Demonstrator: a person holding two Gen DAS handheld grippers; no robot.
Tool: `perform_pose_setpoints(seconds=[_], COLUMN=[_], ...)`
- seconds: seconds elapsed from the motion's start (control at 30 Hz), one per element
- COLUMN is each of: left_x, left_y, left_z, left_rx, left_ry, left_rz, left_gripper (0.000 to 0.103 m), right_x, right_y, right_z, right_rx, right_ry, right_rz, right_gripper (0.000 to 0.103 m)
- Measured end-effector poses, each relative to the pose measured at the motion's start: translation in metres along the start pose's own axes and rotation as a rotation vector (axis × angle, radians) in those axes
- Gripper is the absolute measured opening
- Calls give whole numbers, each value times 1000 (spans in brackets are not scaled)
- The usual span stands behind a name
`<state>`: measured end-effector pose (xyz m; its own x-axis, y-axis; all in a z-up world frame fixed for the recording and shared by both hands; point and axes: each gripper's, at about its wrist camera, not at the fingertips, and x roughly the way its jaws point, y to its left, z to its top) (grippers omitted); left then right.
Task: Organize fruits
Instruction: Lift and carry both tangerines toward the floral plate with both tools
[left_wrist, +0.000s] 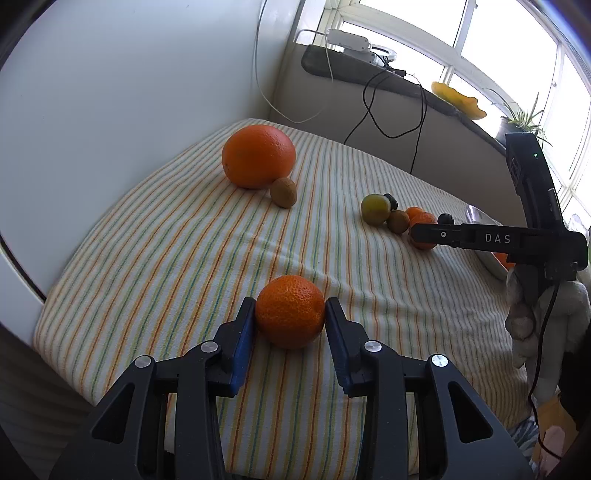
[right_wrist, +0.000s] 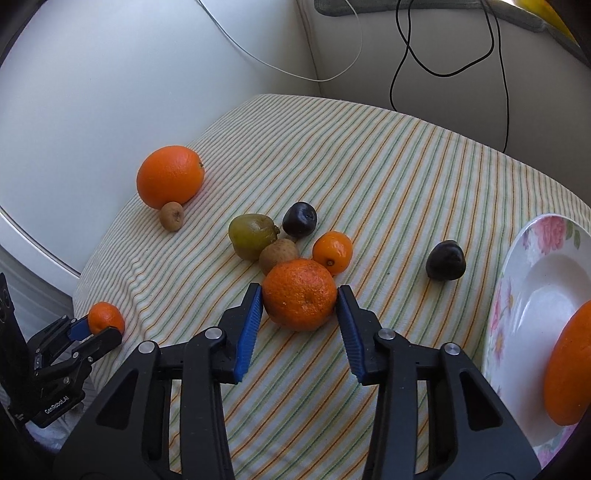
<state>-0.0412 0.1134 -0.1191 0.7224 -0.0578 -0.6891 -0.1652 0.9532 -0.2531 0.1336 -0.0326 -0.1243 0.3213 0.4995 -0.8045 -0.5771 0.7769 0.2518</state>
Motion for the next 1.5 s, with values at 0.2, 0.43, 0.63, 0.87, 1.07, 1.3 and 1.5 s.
perform_pose_setpoints(seconds=[0.2,0.43,0.63,0.87,1.07,1.3,1.5], left_x=[-4,-11,-13,-13,-8,-3,2], left_y=[0,-3,-9,-27,-45,-70,-96], left_z=[2,6,8,16,19,26,32], left_rx=[-8,-2,1,29,54,92,135], left_ry=[-8,-28,-34,-48,-46,-49,-52], left_rz=[-12,-19,-40,-71,-109,-154,-198], left_gripper=[35,35,35,35,35,35,35], right_x=[-2,-16,-28,-51,-70,-87,-98], right_y=[1,5,2,-8,-22,-47,-67], right_z=[-1,-2,-6,-7,-7,-6,-5], right_rx=[6,-6,-4,13,29,62,81], right_ry=[-4,-31,-48,-84,-114,-141,-155], right_rz=[6,9,11,11,-5,-30,-59], right_gripper=[42,42,42,42,42,42,42])
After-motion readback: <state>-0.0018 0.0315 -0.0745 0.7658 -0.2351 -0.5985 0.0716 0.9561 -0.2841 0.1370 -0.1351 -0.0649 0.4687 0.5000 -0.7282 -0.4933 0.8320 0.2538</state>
